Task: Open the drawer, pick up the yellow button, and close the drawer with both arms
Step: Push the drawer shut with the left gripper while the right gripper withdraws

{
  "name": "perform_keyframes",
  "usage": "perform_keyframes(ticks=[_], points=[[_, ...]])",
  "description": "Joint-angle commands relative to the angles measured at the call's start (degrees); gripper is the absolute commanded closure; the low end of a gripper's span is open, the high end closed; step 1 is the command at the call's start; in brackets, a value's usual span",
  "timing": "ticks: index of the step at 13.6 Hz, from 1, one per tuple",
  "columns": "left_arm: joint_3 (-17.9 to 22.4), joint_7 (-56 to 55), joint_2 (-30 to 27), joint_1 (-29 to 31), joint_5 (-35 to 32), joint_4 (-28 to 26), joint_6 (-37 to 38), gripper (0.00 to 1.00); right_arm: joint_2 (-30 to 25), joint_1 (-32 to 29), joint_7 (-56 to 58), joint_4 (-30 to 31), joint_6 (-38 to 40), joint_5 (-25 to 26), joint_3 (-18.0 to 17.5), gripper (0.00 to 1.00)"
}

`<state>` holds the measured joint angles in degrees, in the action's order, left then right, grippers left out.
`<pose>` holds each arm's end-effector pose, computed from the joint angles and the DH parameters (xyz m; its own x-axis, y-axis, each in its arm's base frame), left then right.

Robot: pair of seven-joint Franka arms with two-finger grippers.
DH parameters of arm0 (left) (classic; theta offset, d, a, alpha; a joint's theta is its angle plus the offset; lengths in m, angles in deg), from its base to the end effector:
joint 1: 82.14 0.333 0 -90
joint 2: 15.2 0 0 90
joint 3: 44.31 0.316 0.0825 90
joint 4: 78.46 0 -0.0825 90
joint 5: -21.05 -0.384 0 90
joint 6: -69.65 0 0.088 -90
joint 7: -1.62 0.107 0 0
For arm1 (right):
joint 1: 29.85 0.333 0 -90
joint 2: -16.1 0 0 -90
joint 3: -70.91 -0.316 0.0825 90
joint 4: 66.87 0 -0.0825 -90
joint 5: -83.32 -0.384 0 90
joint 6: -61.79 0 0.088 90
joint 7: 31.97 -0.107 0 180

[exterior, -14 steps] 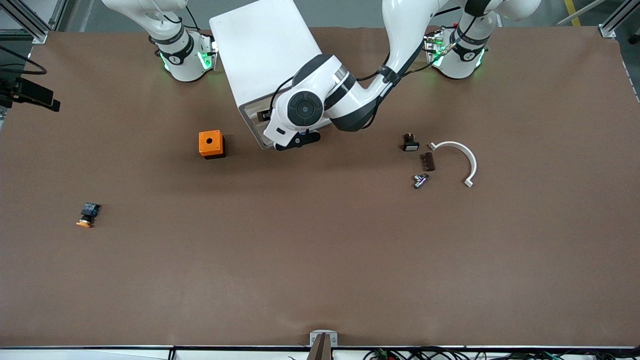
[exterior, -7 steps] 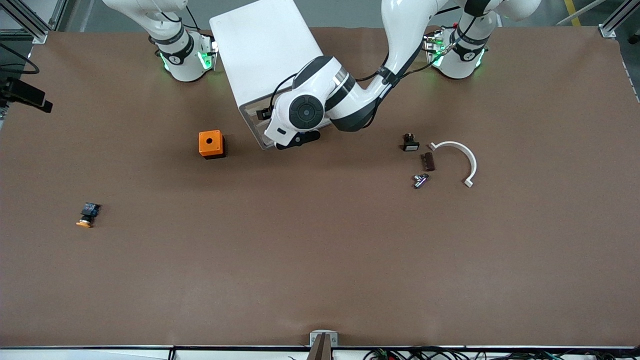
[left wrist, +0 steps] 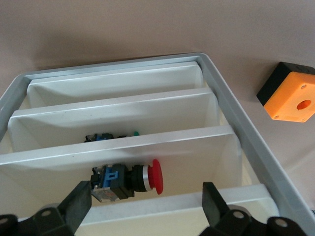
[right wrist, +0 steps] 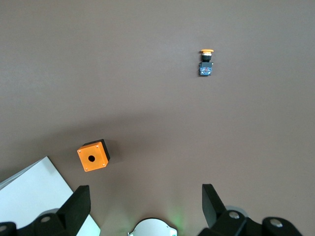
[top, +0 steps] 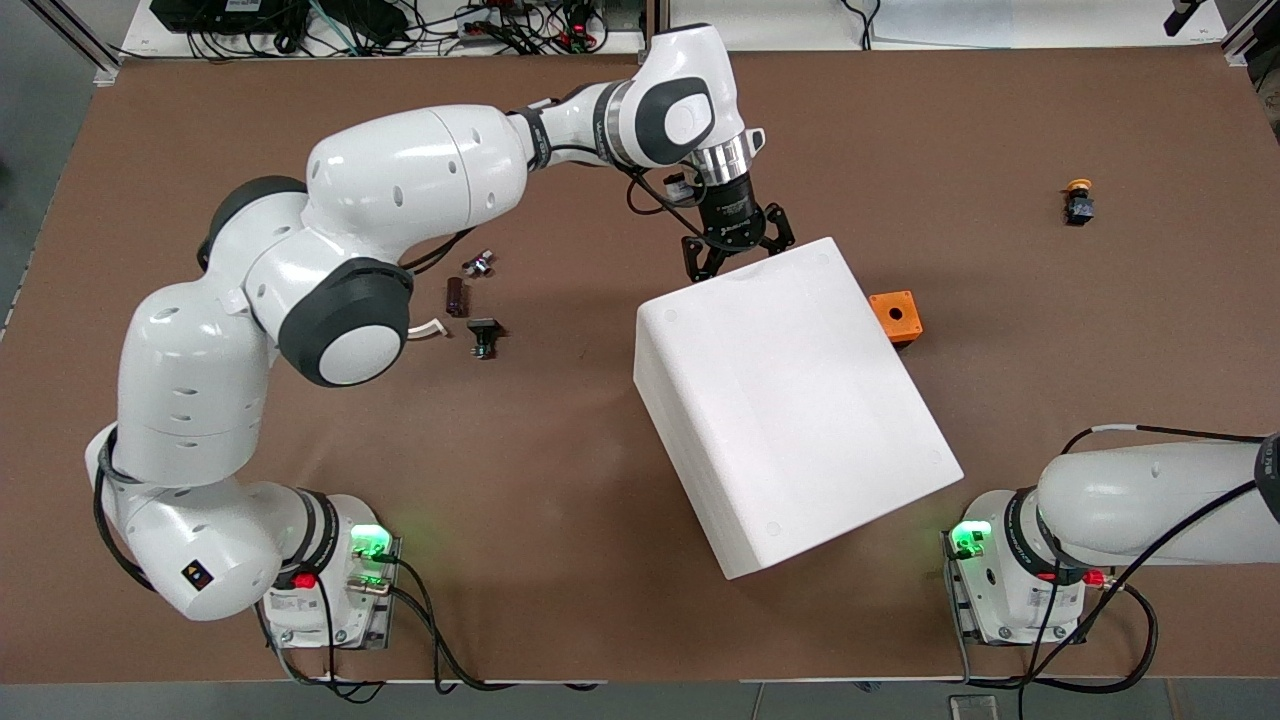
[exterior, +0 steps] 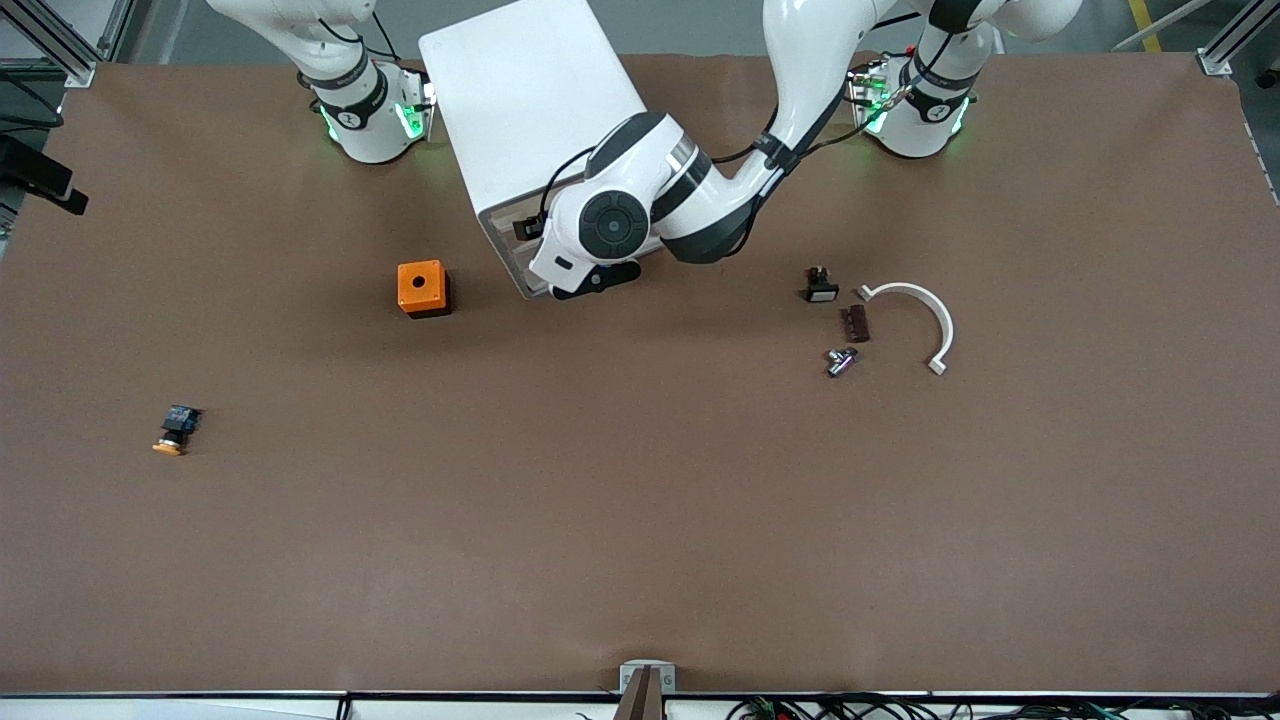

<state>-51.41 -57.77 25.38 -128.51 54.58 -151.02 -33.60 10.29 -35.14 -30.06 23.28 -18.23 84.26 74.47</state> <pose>0.4142 -0.5998 0.3431 0.7694 0.2124 -0.6024 0.3431 -0.9329 0.1093 0.4972 -0.0814 0.6623 0.9896 -0.1224 -0.0758 -0.1222 -0.9925 0.0075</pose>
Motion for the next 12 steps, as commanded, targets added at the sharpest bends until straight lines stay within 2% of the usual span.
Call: perform_keyframes(ticks=[1, 4, 8, 10, 12], points=[[1.03, -0.37, -2.87, 0.48, 1.01, -0.40, 0.15, 0.00, -1.75, -0.87, 0.29, 1.62, -1.01, -0.67, -0.83, 0.00], [2.88, -0.37, -7.26, 4.34, 1.01, -0.48, 0.15, 0.00, -1.66, -1.22, 0.20, 1.62, -1.19, -0.76, -1.19, 0.00], [3.06, -0.37, -11.49, 11.55, 0.83, -0.83, 1.29, 0.00, -1.93, -1.13, -3.75, 1.62, -2.86, -2.15, -1.54, 0.00], [3.06, -0.37, -12.54, 14.10, -1.44, -0.92, 5.75, 0.00, -1.93, -1.22, -3.84, 1.53, -3.21, -2.60, -1.45, 0.00], [2.97, -0.37, -13.60, 16.39, -7.74, -0.84, 11.91, 0.00, -1.84, -1.92, -3.85, 1.53, -3.04, -3.74, -1.37, 0.00]])
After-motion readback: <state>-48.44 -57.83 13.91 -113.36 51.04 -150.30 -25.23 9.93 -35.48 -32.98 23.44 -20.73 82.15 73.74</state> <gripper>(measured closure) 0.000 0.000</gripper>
